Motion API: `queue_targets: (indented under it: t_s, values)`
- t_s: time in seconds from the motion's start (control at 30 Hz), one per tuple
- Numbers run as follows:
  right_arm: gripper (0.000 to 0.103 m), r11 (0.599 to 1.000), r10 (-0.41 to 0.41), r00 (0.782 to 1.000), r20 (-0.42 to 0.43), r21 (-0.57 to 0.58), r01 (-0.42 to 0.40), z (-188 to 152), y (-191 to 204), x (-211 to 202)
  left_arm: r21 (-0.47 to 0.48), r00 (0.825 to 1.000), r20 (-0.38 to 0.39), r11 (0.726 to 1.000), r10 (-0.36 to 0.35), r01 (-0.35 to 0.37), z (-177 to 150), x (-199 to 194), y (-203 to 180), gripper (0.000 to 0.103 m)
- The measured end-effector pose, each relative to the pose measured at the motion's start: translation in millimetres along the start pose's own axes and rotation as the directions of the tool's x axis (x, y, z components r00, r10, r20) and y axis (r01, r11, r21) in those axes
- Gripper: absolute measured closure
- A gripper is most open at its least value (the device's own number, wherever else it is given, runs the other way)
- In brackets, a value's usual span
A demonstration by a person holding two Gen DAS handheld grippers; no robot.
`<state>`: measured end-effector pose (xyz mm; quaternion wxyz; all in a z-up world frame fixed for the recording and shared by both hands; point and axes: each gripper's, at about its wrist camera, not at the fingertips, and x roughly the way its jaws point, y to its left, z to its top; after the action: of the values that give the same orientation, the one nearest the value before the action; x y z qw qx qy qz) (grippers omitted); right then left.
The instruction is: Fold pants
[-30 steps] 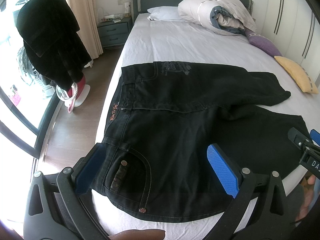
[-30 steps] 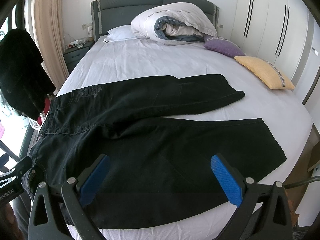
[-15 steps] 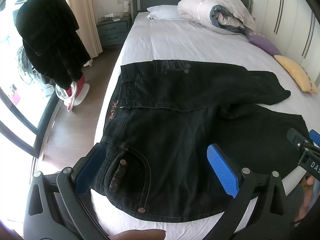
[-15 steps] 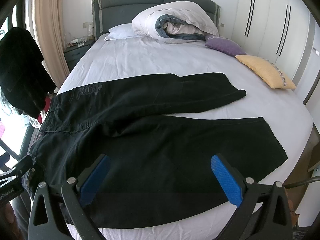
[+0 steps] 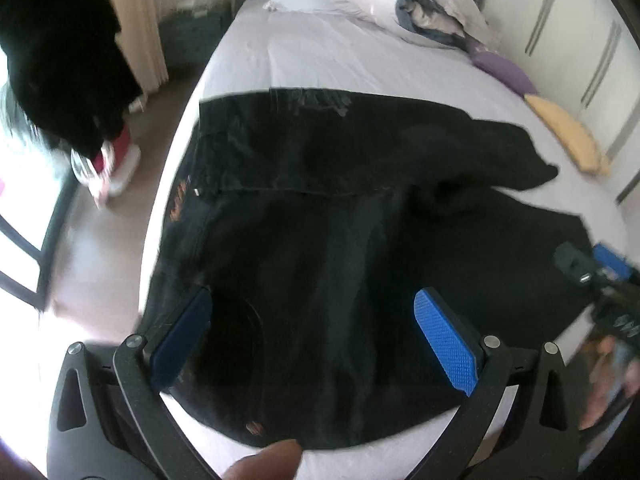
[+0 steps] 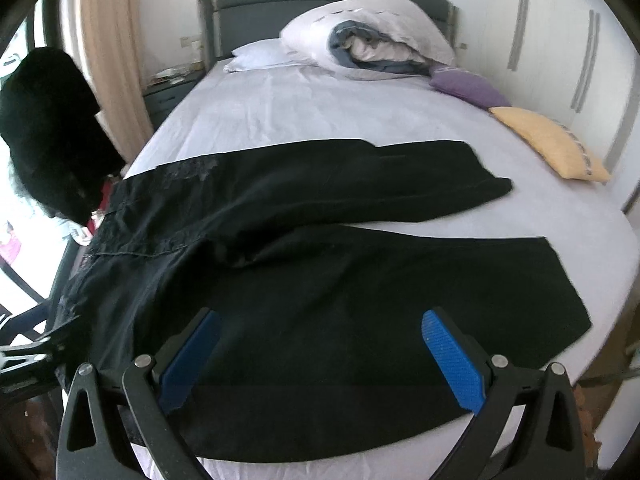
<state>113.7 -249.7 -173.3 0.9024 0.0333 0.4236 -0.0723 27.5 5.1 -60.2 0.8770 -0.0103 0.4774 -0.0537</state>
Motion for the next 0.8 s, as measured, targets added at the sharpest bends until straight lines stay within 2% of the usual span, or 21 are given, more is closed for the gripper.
queue_targets:
  t_s: [0.03, 0.1, 0.17, 0.2, 0.3, 0.37, 0.4, 0.43, 0.47, 0.53, 0.6, 0.67, 0.7, 0.8]
  values:
    - [0.000, 0.999, 0.029, 1.000, 0.001, -0.013, -0.029, 2, -1, 2, 0.032, 1.000, 0.014, 0.999, 0.024, -0.025, 1, 4, -3, 0.000]
    - [0.000, 0.995, 0.082, 0.997, 0.001, -0.049, -0.081, 9, -1, 8, 0.075, 1.000, 0.013, 0.997, 0.027, -0.028, 7, 13, -4, 0.000]
    - [0.000, 0.984, 0.149, 0.989, -0.005, -0.101, -0.149, 18, 0, 14, 0.126, 0.997, -0.071, 0.992, -0.007, 0.016, 25, 31, -2, 0.000]
    - [0.000, 0.974, 0.191, 0.982, -0.009, -0.124, -0.190, 24, -1, 18, 0.124, 0.996, -0.083, 0.992, -0.012, 0.023, 35, 38, 3, 0.000]
    - [0.000, 0.913, 0.341, 0.939, -0.042, -0.220, -0.342, 51, -4, 32, 0.179, 0.999, 0.002, 0.983, -0.033, 0.032, 82, 45, 17, 0.000]
    - [0.001, 0.857, 0.401, 0.912, -0.086, -0.317, -0.407, 74, -4, 44, 0.280, 0.998, 0.029, 0.959, -0.049, 0.039, 123, 60, 22, 0.000]
    - [0.005, 0.829, 0.423, 0.900, -0.108, -0.354, -0.433, 85, -4, 50, 0.314, 0.998, 0.030, 0.948, -0.057, 0.044, 135, 66, 23, 0.000]
    - [0.007, 0.800, 0.445, 0.886, -0.133, -0.386, -0.460, 96, -4, 57, 0.374, 0.997, 0.025, 0.926, -0.072, 0.057, 158, 79, 26, 0.000]
    - [0.008, 0.772, 0.460, 0.873, -0.163, -0.412, -0.484, 109, -4, 67, 0.410, 0.996, 0.011, 0.909, -0.085, 0.073, 173, 89, 29, 0.000]
    - [0.009, 0.741, 0.465, 0.862, -0.203, -0.443, -0.505, 133, -4, 87, 0.469, 0.993, -0.044, 0.876, -0.106, 0.114, 207, 117, 36, 0.000]
    - [0.014, 0.720, 0.468, 0.852, -0.234, -0.458, -0.521, 157, -8, 112, 0.498, 0.986, -0.105, 0.851, -0.131, 0.166, 229, 140, 43, 0.000]
    - [0.019, 0.718, 0.465, 0.848, -0.255, -0.452, -0.530, 175, -8, 135, 0.525, 0.976, -0.174, 0.826, -0.132, 0.206, 247, 168, 48, 0.001]
    - [0.022, 0.713, 0.474, 0.840, -0.264, -0.445, -0.542, 183, -10, 143, 0.536, 0.971, -0.200, 0.814, -0.135, 0.223, 251, 178, 50, 0.004]
    - [0.026, 0.687, 0.495, 0.822, -0.282, -0.451, -0.569, 198, -4, 169, 0.543, 0.940, -0.301, 0.782, -0.159, 0.306, 263, 211, 53, 0.010]
